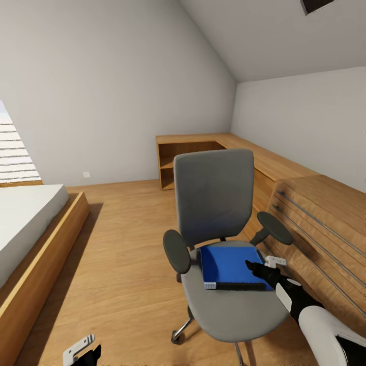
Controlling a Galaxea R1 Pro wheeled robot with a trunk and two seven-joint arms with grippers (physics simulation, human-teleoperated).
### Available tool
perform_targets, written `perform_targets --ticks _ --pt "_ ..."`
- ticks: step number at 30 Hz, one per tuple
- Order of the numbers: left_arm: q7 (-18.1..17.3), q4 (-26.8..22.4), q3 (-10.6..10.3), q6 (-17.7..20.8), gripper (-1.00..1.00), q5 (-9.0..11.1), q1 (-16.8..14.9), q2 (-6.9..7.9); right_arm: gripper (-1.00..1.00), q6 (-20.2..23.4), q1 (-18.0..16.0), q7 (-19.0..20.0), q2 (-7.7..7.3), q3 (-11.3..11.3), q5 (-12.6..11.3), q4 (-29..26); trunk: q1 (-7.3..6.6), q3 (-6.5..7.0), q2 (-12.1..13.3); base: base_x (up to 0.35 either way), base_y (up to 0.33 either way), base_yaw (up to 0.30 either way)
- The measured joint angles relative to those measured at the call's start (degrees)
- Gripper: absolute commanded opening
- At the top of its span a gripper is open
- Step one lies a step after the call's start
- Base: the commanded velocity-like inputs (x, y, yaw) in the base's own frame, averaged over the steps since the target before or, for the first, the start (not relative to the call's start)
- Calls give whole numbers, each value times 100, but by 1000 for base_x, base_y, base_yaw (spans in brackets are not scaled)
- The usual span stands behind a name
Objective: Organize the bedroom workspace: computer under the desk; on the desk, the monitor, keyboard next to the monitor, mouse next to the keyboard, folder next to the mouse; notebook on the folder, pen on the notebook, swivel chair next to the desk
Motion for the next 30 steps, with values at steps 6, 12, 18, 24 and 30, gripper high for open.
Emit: perform_targets --ticks 6,12,18,24,30 --pt "0 0 0 0 100 2 0 -3 100 0 0 -5 -1 -1 0 -3 -1 0 0 -18 0 0" --pt "0 0 0 1 100 0 0 -1 100 1 0 -8 -2 0 1 -22 1 0 0 -117 0 0" --pt "0 0 0 4 100 0 0 0 100 1 0 -8 -1 -4 2 -10 0 0 0 -141 0 0" --pt "0 0 0 2 100 1 0 -2 100 1 0 -11 -2 -7 4 -9 -1 0 0 -18 0 0" --pt "0 0 0 3 100 -1 0 -2 100 1 0 -6 -1 -7 -1 -4 1 0 0 -118 -30 0"
